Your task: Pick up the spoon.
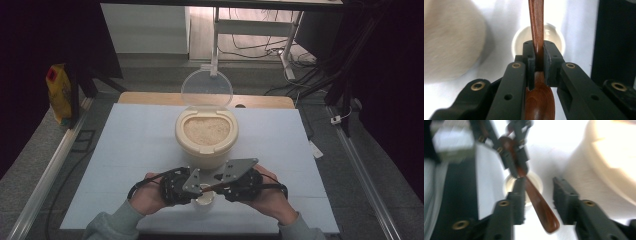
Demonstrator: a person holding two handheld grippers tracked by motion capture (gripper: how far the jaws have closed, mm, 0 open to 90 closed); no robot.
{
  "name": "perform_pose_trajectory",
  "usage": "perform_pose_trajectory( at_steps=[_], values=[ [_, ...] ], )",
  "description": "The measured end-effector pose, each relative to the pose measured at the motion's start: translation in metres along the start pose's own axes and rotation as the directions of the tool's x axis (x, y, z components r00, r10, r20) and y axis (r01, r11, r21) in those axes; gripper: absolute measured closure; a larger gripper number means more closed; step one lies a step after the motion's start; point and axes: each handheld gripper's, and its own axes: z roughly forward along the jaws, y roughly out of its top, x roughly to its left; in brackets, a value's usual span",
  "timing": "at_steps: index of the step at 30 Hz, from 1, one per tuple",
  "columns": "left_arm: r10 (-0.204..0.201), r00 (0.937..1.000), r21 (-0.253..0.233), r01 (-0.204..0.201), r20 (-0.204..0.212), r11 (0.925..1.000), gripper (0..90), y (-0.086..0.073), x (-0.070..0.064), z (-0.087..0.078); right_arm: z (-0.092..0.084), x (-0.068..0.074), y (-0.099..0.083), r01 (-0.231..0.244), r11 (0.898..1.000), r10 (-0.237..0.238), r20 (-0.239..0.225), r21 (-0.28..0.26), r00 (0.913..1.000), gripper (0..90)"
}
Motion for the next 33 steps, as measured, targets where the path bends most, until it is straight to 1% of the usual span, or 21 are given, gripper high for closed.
perform_pose_trajectory(
  at_steps=[2,4,5,7,9,12,13,15,16,17,18,19,20,21,23,25,27,29,30,31,33],
  values=[
    [-0.028,0.9994,-0.015,0.028,-0.018,0.9995,80.2,-0.002,0.003,-0.002,-0.005,-0.001,-0.005,-0.049,0.997,0.053,0.058,-0.055,0.9970,56.0],
    [-0.038,0.9989,-0.020,0.038,-0.025,0.9991,80.2,-0.002,0.004,-0.003,-0.009,0.000,-0.012,-0.104,0.989,0.116,0.111,-0.110,0.9870,55.9],
    [-0.048,0.9984,-0.026,0.048,-0.030,0.9985,80.2,-0.003,0.004,-0.004,-0.012,0.002,-0.016,-0.131,0.982,0.148,0.124,-0.138,0.9812,55.9],
    [-0.057,0.9977,-0.031,0.055,-0.039,0.9980,80.2,-0.004,0.005,-0.005,-0.016,0.004,-0.023,-0.177,0.969,0.205,0.163,-0.171,0.9651,55.9],
    [-0.070,0.9964,-0.048,0.067,-0.048,0.9966,80.2,-0.004,0.006,-0.006,-0.019,0.004,-0.031,-0.220,0.954,0.256,0.172,-0.205,0.9512,55.9],
    [-0.075,0.9959,-0.057,0.072,-0.051,0.9958,80.2,-0.003,0.006,-0.006,-0.020,0.002,-0.041,-0.282,0.930,0.325,0.168,-0.235,0.9307,55.9],
    [-0.076,0.9956,-0.061,0.073,-0.054,0.9955,80.2,-0.003,0.006,-0.006,-0.019,0.002,-0.045,-0.303,0.920,0.349,0.167,-0.249,0.9222,55.8],
    [-0.082,0.9950,-0.070,0.078,-0.057,0.9945,80.2,-0.003,0.007,-0.006,-0.016,0.001,-0.050,-0.341,0.900,0.389,0.148,-0.273,0.9092,55.8],
    [-0.083,0.9947,-0.073,0.079,-0.060,0.9942,80.2,-0.003,0.007,-0.006,-0.016,0.001,-0.050,-0.341,0.900,0.389,0.148,-0.273,0.9092,55.8],
    [-0.086,0.9942,-0.077,0.081,-0.063,0.9937,80.2,-0.002,0.007,-0.006,-0.013,0.000,-0.054,-0.367,0.884,0.418,0.137,-0.291,0.8980,55.7],
    [-0.091,0.9936,-0.084,0.085,-0.068,0.9929,80.2,-0.002,0.007,-0.005,-0.012,-0.001,-0.054,-0.377,0.879,0.426,0.127,-0.291,0.8959,55.6],
    [-0.091,0.9936,-0.084,0.085,-0.068,0.9929,80.2,-0.002,0.007,-0.005,-0.012,-0.001,-0.054,-0.377,0.879,0.426,0.127,-0.291,0.8959,55.6],
    [-0.091,0.9935,-0.086,0.085,-0.069,0.9926,80.2,-0.002,0.007,-0.005,-0.008,0.000,-0.055,-0.394,0.868,0.444,0.115,-0.301,0.8888,55.2],
    [-0.093,0.9931,-0.090,0.087,-0.072,0.9922,80.2,-0.002,0.006,-0.005,-0.007,0.000,-0.055,-0.399,0.865,0.449,0.111,-0.305,0.8868,54.9],
    [-0.094,0.9930,-0.092,0.087,-0.072,0.9920,80.1,-0.001,0.006,-0.004,-0.004,0.000,-0.054,-0.411,0.856,0.463,0.111,-0.315,0.8792,54.7],
    [-0.096,0.9927,-0.094,0.089,-0.073,0.9916,80.2,-0.001,0.006,-0.003,-0.001,0.000,-0.054,-0.428,0.843,0.480,0.093,-0.327,0.8724,54.7],
    [-0.099,0.9923,-0.097,0.091,-0.074,0.9911,80.1,-0.001,0.005,-0.002,0.002,0.001,-0.053,-0.436,0.836,0.489,0.092,-0.333,0.8675,54.7],
    [-0.102,0.9919,-0.101,0.094,-0.075,0.9904,80.1,0.000,0.005,-0.001,0.005,0.001,-0.052,-0.449,0.826,0.503,0.087,-0.341,0.8598,54.7],
    [-0.102,0.9918,-0.103,0.094,-0.076,0.9903,80.1,0.000,0.004,0.000,0.005,0.001,-0.052,-0.449,0.826,0.503,0.087,-0.341,0.8598,54.7],
    [-0.104,0.9915,-0.106,0.096,-0.078,0.9898,80.1,0.001,0.004,0.000,0.008,0.001,-0.051,-0.470,0.807,0.525,0.070,-0.358,0.8481,55.2],
    [-0.106,0.9911,-0.115,0.096,-0.081,0.9888,80.2,0.001,0.004,0.000,0.011,0.001,-0.051,-0.488,0.788,0.544,0.055,-0.374,0.8370,55.9]
  ],
)
